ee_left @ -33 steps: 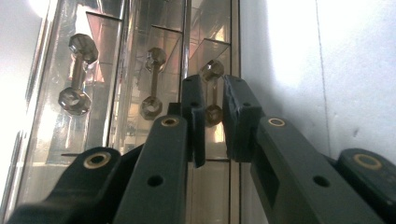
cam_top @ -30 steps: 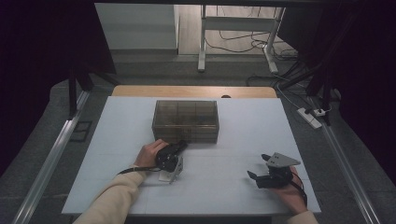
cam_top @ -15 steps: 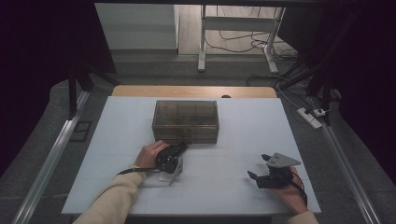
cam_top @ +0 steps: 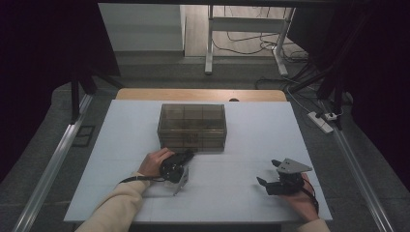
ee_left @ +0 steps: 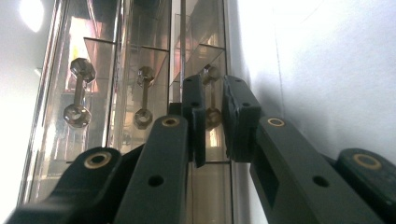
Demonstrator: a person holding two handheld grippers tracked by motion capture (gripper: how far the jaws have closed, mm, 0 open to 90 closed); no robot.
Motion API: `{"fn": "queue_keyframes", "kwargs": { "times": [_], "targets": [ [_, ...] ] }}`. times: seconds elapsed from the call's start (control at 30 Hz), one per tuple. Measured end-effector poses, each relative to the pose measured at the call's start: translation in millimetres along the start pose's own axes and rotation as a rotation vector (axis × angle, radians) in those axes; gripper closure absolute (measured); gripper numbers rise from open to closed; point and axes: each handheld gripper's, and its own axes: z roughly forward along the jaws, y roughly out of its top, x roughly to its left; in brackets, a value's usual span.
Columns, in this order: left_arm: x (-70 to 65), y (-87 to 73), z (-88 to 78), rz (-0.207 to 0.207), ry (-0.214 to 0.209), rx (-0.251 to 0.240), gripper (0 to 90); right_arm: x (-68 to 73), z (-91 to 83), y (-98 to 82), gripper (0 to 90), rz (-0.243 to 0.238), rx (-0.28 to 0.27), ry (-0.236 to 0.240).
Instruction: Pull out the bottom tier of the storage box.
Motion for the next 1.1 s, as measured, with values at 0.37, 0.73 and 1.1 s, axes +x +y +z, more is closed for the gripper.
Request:
{"fn": "queue_keyframes", "kwargs": {
  "times": [0.37,0.73,1.1],
  "targets": [
    [1.0,0.6,-2.3,-0.005,-0.012,-0.003,78.2,-0.4,-0.4,-0.1,13.2,0.003,-0.001,-0.001],
    [3.1,1.5,-6.3,-0.034,-0.025,-0.005,70.1,-0.8,-0.7,-0.1,13.2,0.0,-0.002,-0.001],
    [18.2,4.9,-14.8,-0.195,-0.051,-0.007,54.5,-0.8,-0.6,0.0,13.3,0.0,-0.001,-0.002]
  ]
}}
